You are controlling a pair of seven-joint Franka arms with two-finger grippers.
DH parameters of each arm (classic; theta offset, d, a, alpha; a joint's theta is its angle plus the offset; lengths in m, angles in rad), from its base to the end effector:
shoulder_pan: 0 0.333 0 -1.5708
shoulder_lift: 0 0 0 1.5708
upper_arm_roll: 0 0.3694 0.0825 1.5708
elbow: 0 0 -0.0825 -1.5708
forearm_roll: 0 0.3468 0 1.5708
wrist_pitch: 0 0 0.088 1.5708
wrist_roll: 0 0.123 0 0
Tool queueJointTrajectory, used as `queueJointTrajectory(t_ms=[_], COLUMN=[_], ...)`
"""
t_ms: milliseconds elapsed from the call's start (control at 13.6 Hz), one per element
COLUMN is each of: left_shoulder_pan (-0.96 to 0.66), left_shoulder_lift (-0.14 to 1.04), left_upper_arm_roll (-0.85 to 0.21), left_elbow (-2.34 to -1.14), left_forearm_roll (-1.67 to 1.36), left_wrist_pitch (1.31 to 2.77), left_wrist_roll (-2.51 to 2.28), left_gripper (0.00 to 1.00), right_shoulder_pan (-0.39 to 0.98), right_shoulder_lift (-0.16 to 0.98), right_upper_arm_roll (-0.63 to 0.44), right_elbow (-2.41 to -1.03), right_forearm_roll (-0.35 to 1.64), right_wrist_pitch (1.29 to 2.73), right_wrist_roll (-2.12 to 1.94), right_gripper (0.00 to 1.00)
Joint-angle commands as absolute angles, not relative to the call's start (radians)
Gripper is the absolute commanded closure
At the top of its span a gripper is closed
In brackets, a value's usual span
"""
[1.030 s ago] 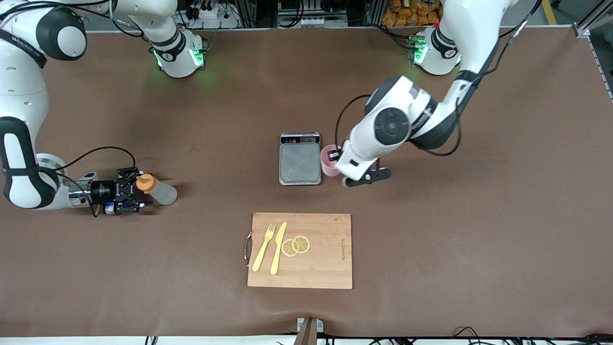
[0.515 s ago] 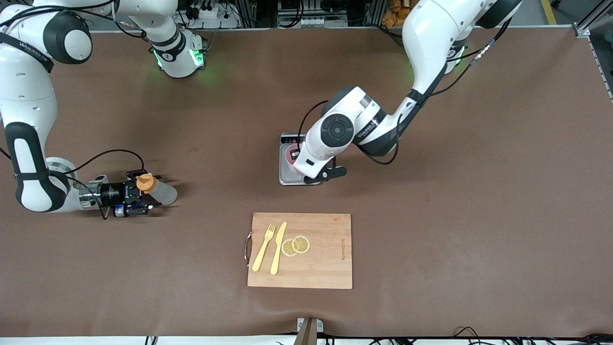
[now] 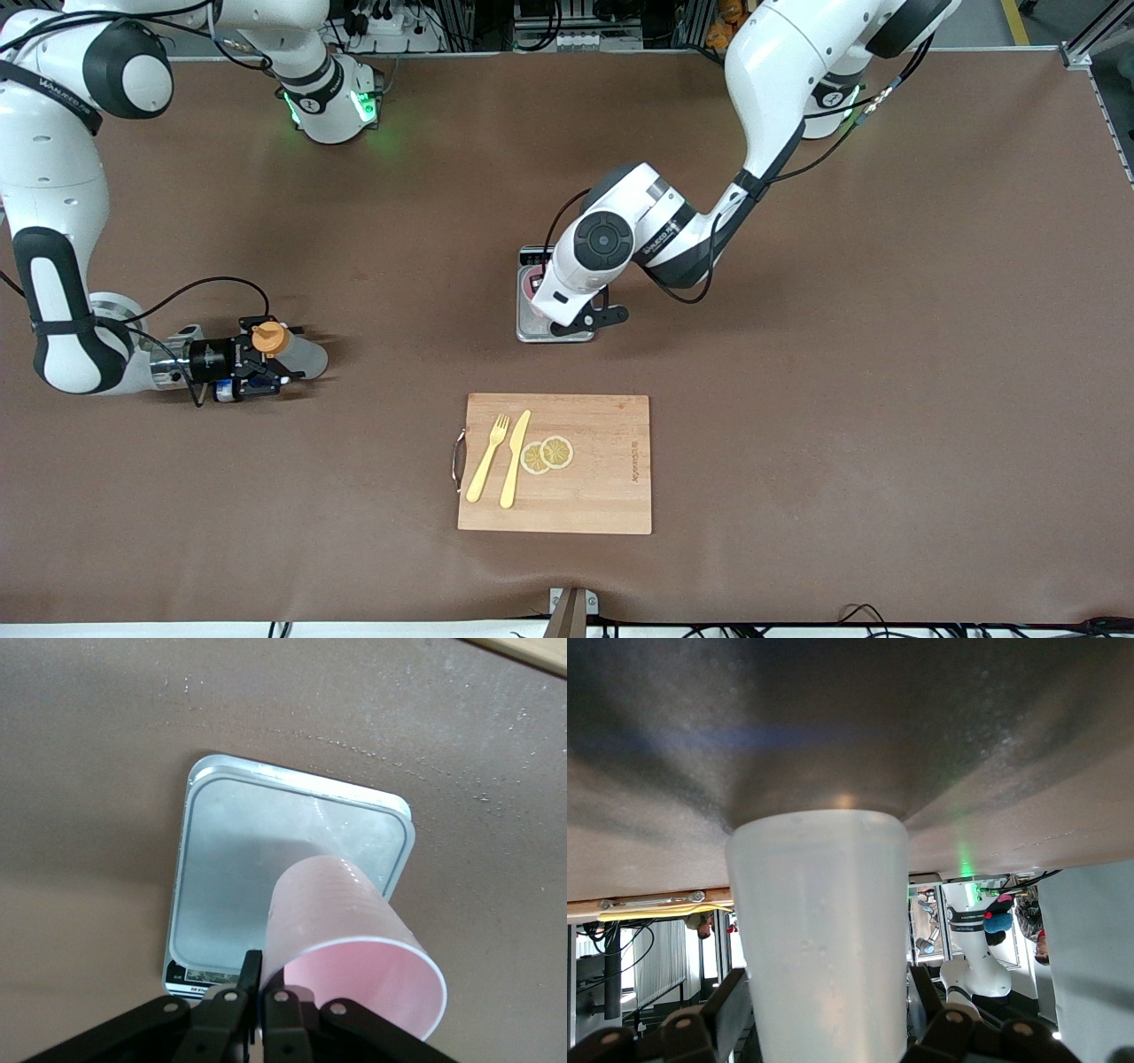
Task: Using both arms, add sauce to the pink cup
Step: 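Carry the pink cup with the left gripper onto the silver scale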
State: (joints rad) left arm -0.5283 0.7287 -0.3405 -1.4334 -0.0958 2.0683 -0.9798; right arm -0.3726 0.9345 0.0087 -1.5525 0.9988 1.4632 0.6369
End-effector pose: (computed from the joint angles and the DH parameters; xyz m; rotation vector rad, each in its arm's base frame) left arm 0.5008 -0.5151 0.3211 2.9511 0.3476 -0.4215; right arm 0.6108 -0.1151 0.1597 -1.4791 1.3564 1.2410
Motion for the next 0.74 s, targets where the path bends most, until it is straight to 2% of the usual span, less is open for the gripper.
queueJointTrajectory(t_ms=[0, 147, 515, 589, 662], left_shoulder_pan=[-0.540, -0.540, -0.541, -0.543, -0.543], left_shoulder_lift=[0.733, 0.735, 0.738, 0.739, 0.742], left_upper_arm_roll=[-0.327, -0.327, -0.328, -0.327, -0.328], left_elbow=[-1.414, -1.416, -1.416, -1.416, -1.414], left_forearm_roll=[-0.089, -0.089, -0.091, -0.092, -0.091], left_wrist_pitch=[2.011, 2.000, 2.000, 2.002, 2.002], left_wrist_roll=[-0.988, -0.988, -0.988, -0.991, -0.991], left_gripper=[1.00, 1.00, 1.00, 0.77, 0.46], right_shoulder_pan=[-0.370, -0.370, -0.339, -0.333, -0.333], right_shoulder_lift=[0.950, 0.946, 0.940, 0.939, 0.937], right_upper_arm_roll=[0.006, 0.005, 0.003, 0.003, 0.003], right_elbow=[-1.529, -1.525, -1.493, -1.482, -1.477], right_forearm_roll=[1.014, 1.012, 1.003, 1.000, 1.000], right_wrist_pitch=[1.456, 1.456, 1.456, 1.454, 1.453], right_wrist_roll=[0.632, 0.643, 0.705, 0.722, 0.733], right_gripper=[0.27, 0.37, 0.40, 0.40, 0.40])
